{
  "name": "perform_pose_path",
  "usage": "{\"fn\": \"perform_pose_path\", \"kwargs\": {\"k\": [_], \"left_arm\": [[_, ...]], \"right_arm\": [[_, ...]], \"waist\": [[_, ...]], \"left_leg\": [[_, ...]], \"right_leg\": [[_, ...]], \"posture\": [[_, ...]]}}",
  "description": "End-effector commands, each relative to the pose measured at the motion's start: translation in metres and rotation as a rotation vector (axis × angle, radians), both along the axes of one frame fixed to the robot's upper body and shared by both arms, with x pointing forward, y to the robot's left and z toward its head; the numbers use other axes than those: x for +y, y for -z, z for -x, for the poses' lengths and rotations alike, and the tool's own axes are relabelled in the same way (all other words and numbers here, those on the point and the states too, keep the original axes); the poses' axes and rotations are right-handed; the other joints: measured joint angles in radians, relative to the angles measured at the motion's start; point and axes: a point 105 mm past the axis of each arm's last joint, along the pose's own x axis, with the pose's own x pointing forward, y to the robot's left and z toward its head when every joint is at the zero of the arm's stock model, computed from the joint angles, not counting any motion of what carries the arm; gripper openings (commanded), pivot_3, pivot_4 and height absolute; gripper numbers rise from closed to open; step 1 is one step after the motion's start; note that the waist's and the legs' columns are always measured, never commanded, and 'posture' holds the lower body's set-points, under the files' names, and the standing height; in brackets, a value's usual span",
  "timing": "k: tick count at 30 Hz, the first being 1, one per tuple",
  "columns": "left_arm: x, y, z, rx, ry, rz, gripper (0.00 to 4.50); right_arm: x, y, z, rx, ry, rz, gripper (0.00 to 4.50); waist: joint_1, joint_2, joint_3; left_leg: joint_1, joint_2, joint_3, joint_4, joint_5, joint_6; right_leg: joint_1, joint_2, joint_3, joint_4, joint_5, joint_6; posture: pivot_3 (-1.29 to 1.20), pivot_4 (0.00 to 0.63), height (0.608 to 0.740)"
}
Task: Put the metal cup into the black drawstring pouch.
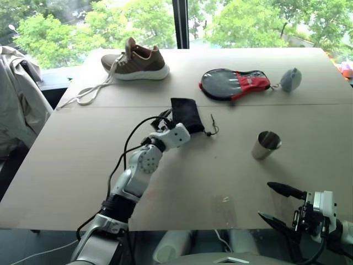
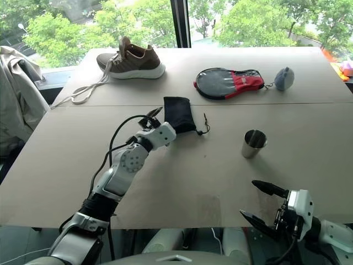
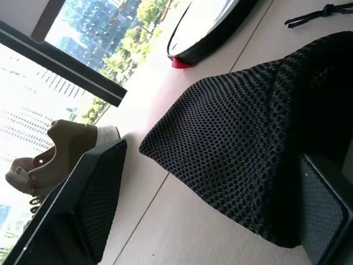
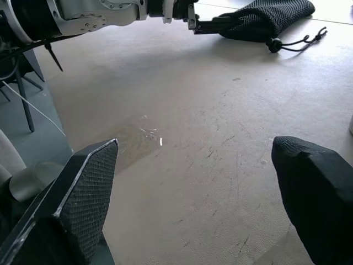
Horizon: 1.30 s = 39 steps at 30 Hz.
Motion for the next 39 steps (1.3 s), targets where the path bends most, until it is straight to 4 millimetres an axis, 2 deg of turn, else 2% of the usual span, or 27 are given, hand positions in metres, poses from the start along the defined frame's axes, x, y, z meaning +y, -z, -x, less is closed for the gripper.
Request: {"fn": "perform_pose_path", "kwargs": {"k": [1, 3, 6, 7, 8, 12, 16, 17, 20, 22, 25, 27, 30, 33, 39], "left_arm": [[-0.002, -0.008, 0.0, -0.031, 0.017, 0.022, 2.51], [0.0, -0.008, 0.001, -0.029, 0.015, 0.036, 1.86], [0.002, -0.011, 0.001, -0.034, 0.017, 0.073, 0.48], [0.002, -0.012, 0.001, -0.033, 0.022, 0.084, 0.17], [0.001, -0.013, 0.002, -0.03, 0.029, 0.092, 0.07], [0.0, -0.01, 0.003, 0.011, 0.042, 0.145, 0.07], [-0.002, -0.016, 0.004, 0.073, 0.064, 0.314, 0.07], [-0.001, -0.02, 0.001, 0.098, 0.056, 0.373, 0.07], [-0.002, -0.026, -0.006, 0.208, 0.066, 0.546, 0.07], [-0.003, -0.027, -0.01, 0.253, 0.084, 0.554, 0.07], [-0.007, -0.029, -0.014, 0.316, 0.097, 0.598, 0.07], [-0.016, -0.032, -0.011, 0.38, 0.146, 0.664, 0.07], [-0.021, -0.039, -0.01, 0.424, 0.174, 0.714, 0.07], [-0.022, -0.048, -0.009, 0.441, 0.182, 0.736, 0.07], [-0.024, -0.057, -0.005, 0.44, 0.187, 0.75, 0.07]], "right_arm": [[0.005, -0.007, 0.001, -0.036, -0.016, -0.011, 4.5], [0.005, -0.007, 0.001, -0.036, -0.016, -0.011, 4.5], [0.006, -0.007, -0.001, -0.038, -0.016, -0.014, 4.5], [0.006, -0.007, -0.002, -0.04, -0.016, -0.015, 4.5], [0.006, -0.008, -0.003, -0.043, -0.016, -0.016, 4.5], [0.007, -0.009, -0.005, -0.056, -0.011, -0.021, 4.5], [0.007, -0.019, -0.014, -0.11, 0.034, -0.042, 4.5], [0.011, -0.034, -0.018, -0.15, 0.024, -0.058, 4.5], [0.032, -0.093, -0.026, -0.274, -0.015, -0.165, 4.5], [0.042, -0.112, -0.025, -0.311, -0.059, -0.153, 4.5], [0.045, -0.126, -0.041, -0.381, -0.031, -0.079, 4.5], [0.038, -0.121, -0.065, -0.354, 0.068, 0.084, 4.5], [0.032, -0.117, -0.079, -0.29, 0.101, 0.193, 4.5], [0.017, -0.107, -0.089, -0.216, 0.169, 0.303, 4.5], [0.004, -0.082, -0.086, -0.076, 0.148, 0.493, 4.5]], "waist": [[0.0, 0.0, 0.0], [0.0, 0.0, 0.0], [0.0, 0.0, 0.0], [0.0, 0.0, 0.0], [0.0, 0.0, 0.0], [0.0, 0.0, 0.0], [-0.001, 0.0, 0.0], [-0.001, 0.0, 0.0], [-0.007, 0.0, 0.0], [-0.012, -0.001, -0.001], [-0.013, -0.006, -0.003], [-0.016, -0.006, -0.002], [-0.016, -0.007, -0.002], [-0.016, -0.007, -0.001], [-0.016, -0.007, -0.001]], "left_leg": [[0.0, 0.0, 0.0, 0.0, 0.0, 0.0], [0.0, 0.0, 0.0, 0.0, 0.0, 0.0], [0.0, 0.0, 0.0, 0.0, 0.0, 0.0], [0.0, 0.0, 0.0, 0.0, 0.0, 0.0], [0.0, 0.0, 0.0, 0.0, 0.0, 0.0], [0.0, 0.0, 0.0, 0.0, 0.0, 0.0], [0.0, 0.0, 0.0, 0.001, 0.0, 0.0], [0.0, 0.0, 0.0, 0.001, 0.0, 0.0], [-0.001, 0.0, 0.0, 0.002, 0.0, 0.0], [-0.001, 0.001, 0.0, 0.004, 0.0, 0.0], [-0.002, 0.001, -0.002, 0.005, 0.0, 0.0], [-0.003, 0.0, -0.001, 0.006, 0.0, 0.0], [-0.006, 0.0, 0.0, 0.013, -0.001, 0.002], [-0.007, 0.0, -0.001, 0.013, -0.001, 0.002], [-0.007, 0.0, 0.0, 0.013, -0.002, 0.002]], "right_leg": [[0.0, 0.0, 0.0, 0.0, 0.0, 0.0], [0.0, 0.0, 0.0, 0.0, 0.0, 0.0], [0.0, 0.0, 0.0, 0.0, 0.0, 0.0], [0.0, 0.0, 0.0, 0.0, 0.0, 0.0], [0.0, 0.0, 0.0, 0.0, 0.0, 0.0], [0.0, 0.0, 0.0, 0.0, 0.0, 0.0], [0.0, 0.0, 0.0, 0.0, 0.0, 0.0], [0.0, 0.0, 0.0, 0.0, 0.0, 0.0], [-0.001, 0.0, 0.0, 0.001, 0.001, 0.0], [-0.001, 0.001, -0.001, 0.001, 0.003, 0.001], [0.0, 0.001, -0.004, 0.0, 0.003, 0.0], [0.0, 0.0, -0.004, 0.0, 0.003, 0.0], [-0.001, 0.0, -0.003, 0.0, 0.005, 0.002], [-0.001, 0.0, -0.003, 0.0, 0.005, 0.002], [-0.001, 0.0, -0.003, 0.0, 0.005, 0.002]], "posture": [[0.0, 0.15, 0.74], [0.0, 0.15, 0.74], [0.0, 0.15, 0.74], [0.0, 0.15, 0.74], [0.0, 0.15, 0.74], [0.0, 0.15, 0.74], [0.0, 0.15, 0.74], [0.0, 0.15, 0.74], [0.0, 0.15, 0.74], [0.0, 0.15, 0.74], [0.0, 0.15, 0.74], [0.0, 0.15, 0.74], [0.0, 0.15, 0.74], [0.0, 0.15, 0.74], [0.0, 0.15, 0.74]]}}
